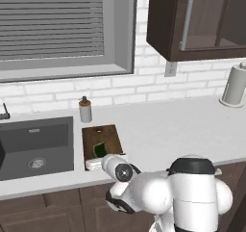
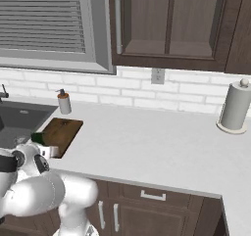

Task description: Pick up the sponge from the counter and clean the cutting board by briefly scrubbing or pressing down on the cutting board. Once finished, release the sponge.

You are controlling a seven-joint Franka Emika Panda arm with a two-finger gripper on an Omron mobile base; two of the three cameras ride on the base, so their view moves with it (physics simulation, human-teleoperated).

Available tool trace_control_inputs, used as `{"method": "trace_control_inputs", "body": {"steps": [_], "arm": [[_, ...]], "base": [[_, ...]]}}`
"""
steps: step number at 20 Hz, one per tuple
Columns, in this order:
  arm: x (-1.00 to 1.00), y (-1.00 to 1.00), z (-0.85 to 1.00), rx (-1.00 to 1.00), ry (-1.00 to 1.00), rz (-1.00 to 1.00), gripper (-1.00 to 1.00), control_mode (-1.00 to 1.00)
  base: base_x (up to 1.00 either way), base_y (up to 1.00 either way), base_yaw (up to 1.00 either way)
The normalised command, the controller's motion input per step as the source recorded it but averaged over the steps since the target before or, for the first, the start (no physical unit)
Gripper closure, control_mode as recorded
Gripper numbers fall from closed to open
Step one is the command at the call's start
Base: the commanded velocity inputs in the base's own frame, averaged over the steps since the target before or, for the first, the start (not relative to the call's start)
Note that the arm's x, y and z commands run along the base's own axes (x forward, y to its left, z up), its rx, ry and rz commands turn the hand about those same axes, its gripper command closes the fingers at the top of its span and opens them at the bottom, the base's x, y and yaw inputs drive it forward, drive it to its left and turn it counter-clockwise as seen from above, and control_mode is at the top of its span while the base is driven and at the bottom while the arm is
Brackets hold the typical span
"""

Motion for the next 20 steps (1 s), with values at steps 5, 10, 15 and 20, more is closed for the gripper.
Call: {"method": "trace_control_inputs", "body": {"steps": [5,10,15,20], "arm": [[-0.02,0.00,0.36,0.02,0.08,0.00,1.00,-1.00],[0.01,0.00,0.47,0.01,0.18,-0.04,1.00,-1.00],[0.00,0.00,0.29,0.01,0.38,-0.11,1.00,-1.00],[-0.03,-0.01,0.01,0.05,0.45,-0.10,1.00,-1.00]], "base": [[0.00,0.00,0.00],[0.00,0.00,0.00],[0.00,0.00,0.00],[0.00,0.00,0.00]]}}
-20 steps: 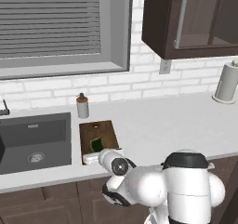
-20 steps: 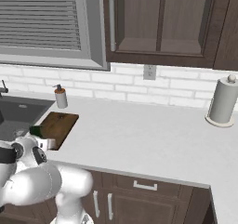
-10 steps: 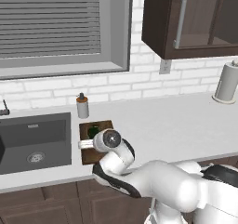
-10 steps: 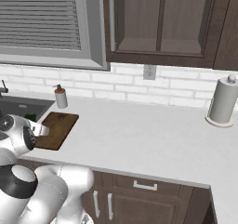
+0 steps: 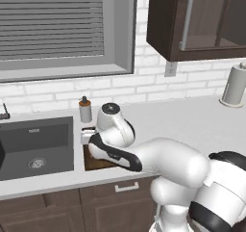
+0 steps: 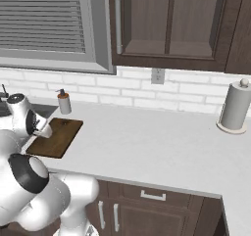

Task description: Pick up the sponge from the counter and clean the cutting board by briefly scrubbing or pressing down on the cutting board. Once finished, release the sponge.

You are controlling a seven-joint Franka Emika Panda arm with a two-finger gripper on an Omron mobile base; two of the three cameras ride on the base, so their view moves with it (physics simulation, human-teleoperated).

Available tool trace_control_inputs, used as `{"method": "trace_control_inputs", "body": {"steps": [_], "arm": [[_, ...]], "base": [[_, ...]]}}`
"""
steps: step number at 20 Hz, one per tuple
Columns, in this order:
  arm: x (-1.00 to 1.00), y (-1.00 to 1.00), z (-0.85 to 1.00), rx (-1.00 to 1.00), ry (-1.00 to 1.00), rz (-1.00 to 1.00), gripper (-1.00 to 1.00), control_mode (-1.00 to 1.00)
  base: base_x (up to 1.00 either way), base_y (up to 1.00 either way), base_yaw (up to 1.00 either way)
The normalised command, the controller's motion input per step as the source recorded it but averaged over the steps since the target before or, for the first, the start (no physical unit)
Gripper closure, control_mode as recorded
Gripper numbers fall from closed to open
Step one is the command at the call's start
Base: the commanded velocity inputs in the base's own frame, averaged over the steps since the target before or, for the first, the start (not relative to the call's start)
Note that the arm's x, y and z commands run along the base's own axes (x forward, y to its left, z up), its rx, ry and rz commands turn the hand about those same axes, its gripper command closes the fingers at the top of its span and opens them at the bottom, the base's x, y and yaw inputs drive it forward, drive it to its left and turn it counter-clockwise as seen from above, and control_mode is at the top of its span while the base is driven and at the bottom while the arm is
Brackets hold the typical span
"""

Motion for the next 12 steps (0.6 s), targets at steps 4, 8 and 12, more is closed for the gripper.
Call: {"method": "trace_control_inputs", "body": {"steps": [4,8,12], "arm": [[-0.13,0.00,0.00,0.18,0.30,-0.30,1.00,-1.00],[-0.43,0.00,-0.01,0.17,0.15,-0.32,1.00,-1.00],[-0.42,-0.02,-0.15,0.00,0.00,-0.36,1.00,-1.00]], "base": [[0.00,0.00,0.00],[0.00,0.00,0.00],[0.00,0.00,0.00]]}}
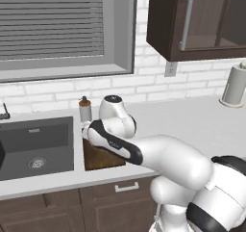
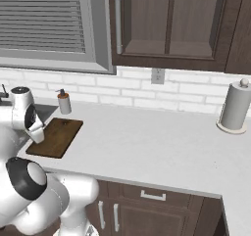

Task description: Pick up the sponge from the counter and clean the cutting board by briefly scrubbing or pressing down on the cutting board. Once finished, release the sponge.

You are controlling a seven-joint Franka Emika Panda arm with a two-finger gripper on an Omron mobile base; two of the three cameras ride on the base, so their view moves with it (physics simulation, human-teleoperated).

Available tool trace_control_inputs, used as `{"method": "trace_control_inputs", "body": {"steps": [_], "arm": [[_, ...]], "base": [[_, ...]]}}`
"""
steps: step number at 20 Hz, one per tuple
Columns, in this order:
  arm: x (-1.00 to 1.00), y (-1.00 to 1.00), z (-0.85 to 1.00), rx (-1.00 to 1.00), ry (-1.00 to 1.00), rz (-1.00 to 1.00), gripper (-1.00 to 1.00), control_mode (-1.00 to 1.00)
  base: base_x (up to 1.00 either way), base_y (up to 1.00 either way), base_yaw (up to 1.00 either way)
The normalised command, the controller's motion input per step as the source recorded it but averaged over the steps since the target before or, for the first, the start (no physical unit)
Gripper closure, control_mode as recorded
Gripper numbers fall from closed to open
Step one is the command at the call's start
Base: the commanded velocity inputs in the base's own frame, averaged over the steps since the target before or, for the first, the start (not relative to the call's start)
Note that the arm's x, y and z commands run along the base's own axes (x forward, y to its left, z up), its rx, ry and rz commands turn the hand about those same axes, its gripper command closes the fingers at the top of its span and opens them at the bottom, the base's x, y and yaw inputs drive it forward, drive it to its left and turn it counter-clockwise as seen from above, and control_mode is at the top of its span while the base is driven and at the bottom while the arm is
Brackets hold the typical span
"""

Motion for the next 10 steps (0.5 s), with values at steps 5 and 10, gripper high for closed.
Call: {"method": "trace_control_inputs", "body": {"steps": [5,10], "arm": [[-0.02,-0.06,-0.02,0.11,0.19,-0.45,1.00,-1.00],[0.01,-0.14,0.00,0.19,0.38,-0.44,1.00,-1.00]], "base": [[0.00,0.00,0.00],[0.00,0.00,0.00]]}}
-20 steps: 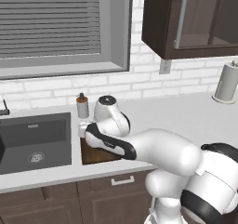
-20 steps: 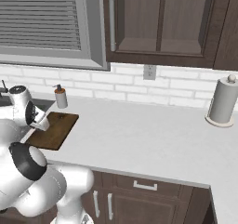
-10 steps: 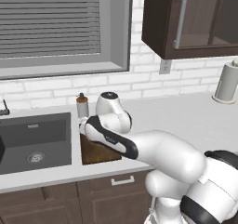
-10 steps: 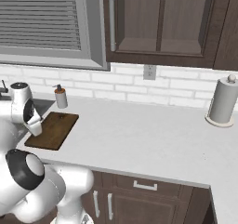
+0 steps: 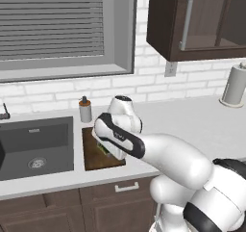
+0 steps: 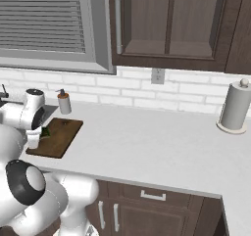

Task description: Pick up the sponge from the counter and clean the cutting board by briefly scrubbing or pressing down on the cutting board. Once finished, release the sponge.

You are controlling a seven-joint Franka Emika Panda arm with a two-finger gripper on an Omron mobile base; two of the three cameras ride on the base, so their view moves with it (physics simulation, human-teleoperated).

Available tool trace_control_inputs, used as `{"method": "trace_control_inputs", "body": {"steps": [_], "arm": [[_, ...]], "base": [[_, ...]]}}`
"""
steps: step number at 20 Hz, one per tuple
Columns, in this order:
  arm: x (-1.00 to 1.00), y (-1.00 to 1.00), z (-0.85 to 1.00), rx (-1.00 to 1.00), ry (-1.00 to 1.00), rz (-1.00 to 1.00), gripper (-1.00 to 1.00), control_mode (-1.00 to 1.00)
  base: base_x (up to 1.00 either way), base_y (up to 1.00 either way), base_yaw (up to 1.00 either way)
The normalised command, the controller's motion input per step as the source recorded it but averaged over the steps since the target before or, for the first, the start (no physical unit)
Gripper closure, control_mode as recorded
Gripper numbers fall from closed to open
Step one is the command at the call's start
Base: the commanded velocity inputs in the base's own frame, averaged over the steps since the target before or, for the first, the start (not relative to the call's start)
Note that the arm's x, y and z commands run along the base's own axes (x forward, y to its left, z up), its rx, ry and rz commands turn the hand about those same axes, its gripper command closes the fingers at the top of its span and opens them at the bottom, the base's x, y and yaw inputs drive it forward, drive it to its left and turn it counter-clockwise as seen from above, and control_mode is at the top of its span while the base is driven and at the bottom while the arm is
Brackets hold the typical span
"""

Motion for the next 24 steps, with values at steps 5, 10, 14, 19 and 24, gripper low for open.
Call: {"method": "trace_control_inputs", "body": {"steps": [5,10,14,19,24], "arm": [[0.04,-0.08,-0.07,0.18,0.25,-0.48,1.00,-1.00],[0.03,-0.23,-0.05,0.09,0.18,-0.47,1.00,-1.00],[0.00,-0.30,-0.23,0.18,0.17,-0.34,1.00,-1.00],[0.00,-0.15,-0.28,0.11,0.19,-0.22,1.00,-1.00],[0.04,0.04,-0.18,0.00,-0.01,-0.16,1.00,-1.00]], "base": [[0.00,0.00,0.00],[0.00,0.00,0.00],[0.00,0.00,0.00],[0.00,0.00,0.00],[0.00,0.00,0.00]]}}
